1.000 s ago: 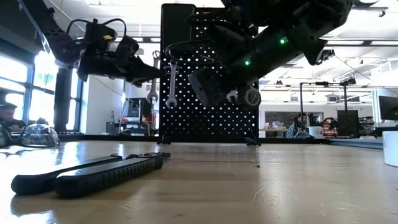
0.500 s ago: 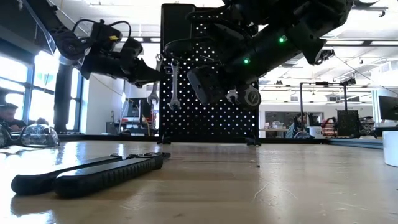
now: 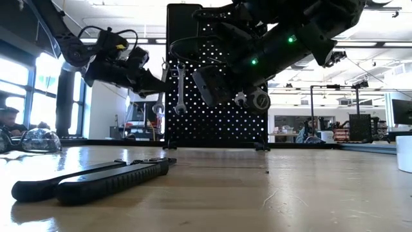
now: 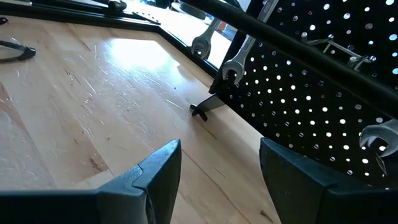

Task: Hang tools onto peg board
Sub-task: Hang the silver wrench on the pegboard, then hang the white tape on the pegboard

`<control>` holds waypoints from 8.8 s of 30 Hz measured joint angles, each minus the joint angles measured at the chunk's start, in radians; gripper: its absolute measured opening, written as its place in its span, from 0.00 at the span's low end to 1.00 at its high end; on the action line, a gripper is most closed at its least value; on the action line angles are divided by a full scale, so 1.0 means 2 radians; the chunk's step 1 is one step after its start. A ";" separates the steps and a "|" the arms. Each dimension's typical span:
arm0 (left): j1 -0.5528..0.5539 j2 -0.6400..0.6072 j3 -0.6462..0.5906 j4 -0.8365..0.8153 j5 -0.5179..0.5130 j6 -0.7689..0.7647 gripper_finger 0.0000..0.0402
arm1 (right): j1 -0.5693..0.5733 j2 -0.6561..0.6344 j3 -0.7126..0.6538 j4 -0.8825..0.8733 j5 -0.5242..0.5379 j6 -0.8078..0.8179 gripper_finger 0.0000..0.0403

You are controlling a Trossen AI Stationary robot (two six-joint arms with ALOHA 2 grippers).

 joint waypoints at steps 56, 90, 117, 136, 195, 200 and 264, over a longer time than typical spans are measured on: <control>-0.079 -0.274 -0.018 -0.361 -0.051 -0.074 0.61 | 0.105 0.000 0.000 -0.224 -0.111 0.210 0.52; -0.312 -0.271 -0.163 -0.174 -0.184 -0.166 0.61 | 0.209 -0.192 0.000 -0.580 -0.269 0.467 0.52; -0.372 -0.271 -0.163 -0.154 -0.257 -0.159 0.61 | 0.333 -0.186 0.000 -0.773 -0.439 0.815 0.52; -0.402 -0.271 -0.163 -0.129 -0.261 -0.121 0.61 | 0.334 -0.119 0.000 -0.765 -0.474 0.962 0.52; -0.405 -0.271 -0.196 -0.092 -0.294 -0.129 0.61 | -0.080 -0.046 -0.001 -0.217 -0.359 0.189 0.27; -0.405 -0.271 -0.196 -0.093 -0.296 -0.125 0.61 | -0.080 -0.046 -0.001 -0.217 -0.367 0.179 0.27; -0.347 0.272 -0.048 0.421 -0.407 -0.212 0.61 | -0.082 -0.047 0.112 -0.170 0.121 -0.214 0.19</control>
